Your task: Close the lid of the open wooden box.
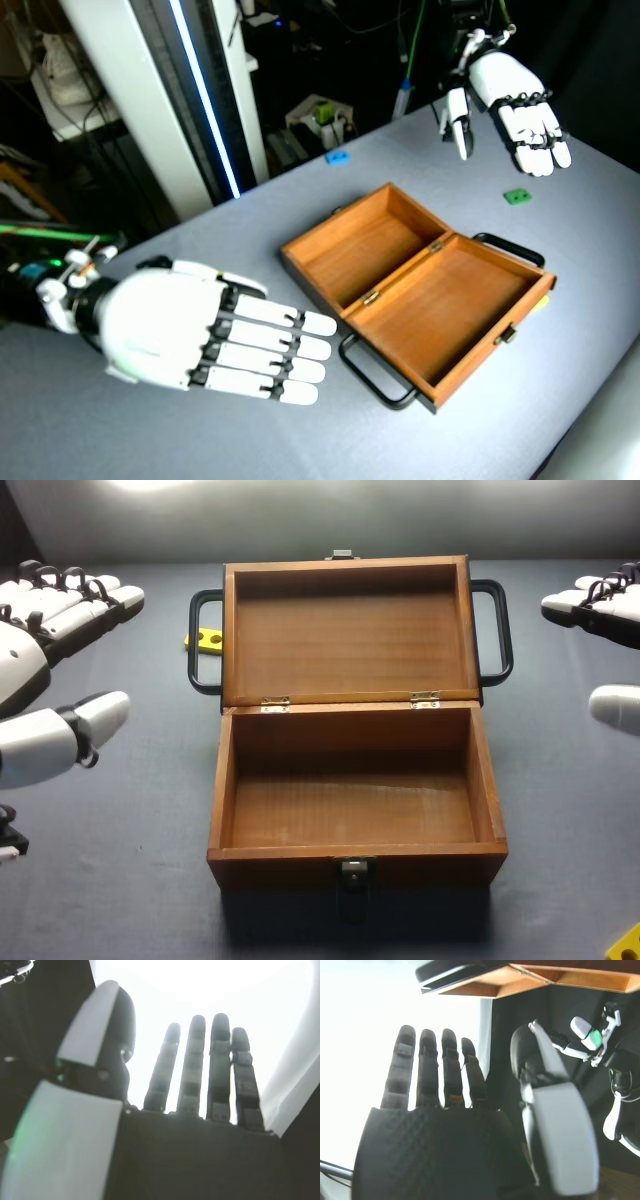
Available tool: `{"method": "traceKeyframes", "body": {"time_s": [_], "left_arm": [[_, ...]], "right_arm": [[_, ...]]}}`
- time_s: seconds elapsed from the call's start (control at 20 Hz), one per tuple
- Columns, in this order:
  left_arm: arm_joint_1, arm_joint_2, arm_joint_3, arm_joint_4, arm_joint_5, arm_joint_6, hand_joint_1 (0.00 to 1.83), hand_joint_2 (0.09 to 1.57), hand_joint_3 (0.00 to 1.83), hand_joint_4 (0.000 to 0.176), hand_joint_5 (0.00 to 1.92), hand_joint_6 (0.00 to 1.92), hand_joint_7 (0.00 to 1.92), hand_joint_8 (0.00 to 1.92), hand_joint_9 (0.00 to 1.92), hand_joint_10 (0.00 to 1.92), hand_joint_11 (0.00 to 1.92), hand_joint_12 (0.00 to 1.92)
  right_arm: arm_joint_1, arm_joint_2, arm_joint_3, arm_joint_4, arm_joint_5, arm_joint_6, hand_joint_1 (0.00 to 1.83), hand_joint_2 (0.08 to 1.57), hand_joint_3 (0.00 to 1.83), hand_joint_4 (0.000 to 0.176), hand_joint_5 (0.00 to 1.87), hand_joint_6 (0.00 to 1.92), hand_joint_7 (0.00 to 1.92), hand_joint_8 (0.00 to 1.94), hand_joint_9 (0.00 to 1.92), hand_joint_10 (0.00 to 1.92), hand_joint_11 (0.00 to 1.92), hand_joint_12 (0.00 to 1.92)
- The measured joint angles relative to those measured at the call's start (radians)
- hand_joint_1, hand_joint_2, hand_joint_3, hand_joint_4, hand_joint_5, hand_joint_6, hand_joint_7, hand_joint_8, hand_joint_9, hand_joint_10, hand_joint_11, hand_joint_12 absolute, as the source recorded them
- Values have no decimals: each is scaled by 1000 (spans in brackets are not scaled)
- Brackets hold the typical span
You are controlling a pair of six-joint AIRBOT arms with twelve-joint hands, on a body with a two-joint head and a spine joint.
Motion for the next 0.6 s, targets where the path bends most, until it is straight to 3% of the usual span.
{"method": "traceKeyframes", "body": {"time_s": [0.3, 0.5, 0.55, 0.6], "left_arm": [[-27, -15, 39, -1, 48, -2, 0, 1496, 4, 0, 95, 0, 49, 1, 46, 1, 1, 190], [-93, -73, 101, -33, 187, 47, 0, 1501, 5, 0, 86, 1, 47, 8, 32, 8, 5, 94], [-106, -83, 114, -33, 209, 51, 0, 1540, 20, 0, 88, 2, 59, 11, 46, 12, 17, 98], [-121, -97, 137, -33, 245, 53, 0, 1559, 27, 0, 91, 3, 61, 11, 45, 10, 17, 96]], "right_arm": [[14, -14, 35, -12, -39, 0, 0, 1403, 0, 0, 169, 1, 163, 0, 91, 0, 114, 28], [55, -53, 95, -27, -143, 0, 0, 1401, 0, 14, 154, 4, 133, 6, 52, 3, 78, 11], [63, -60, 106, -26, -163, 0, 0, 1406, 0, 0, 162, 6, 150, 11, 69, 9, 91, 16], [72, -73, 126, -25, -189, 0, 0, 1400, 0, 0, 171, 9, 158, 13, 76, 11, 97, 18]]}}
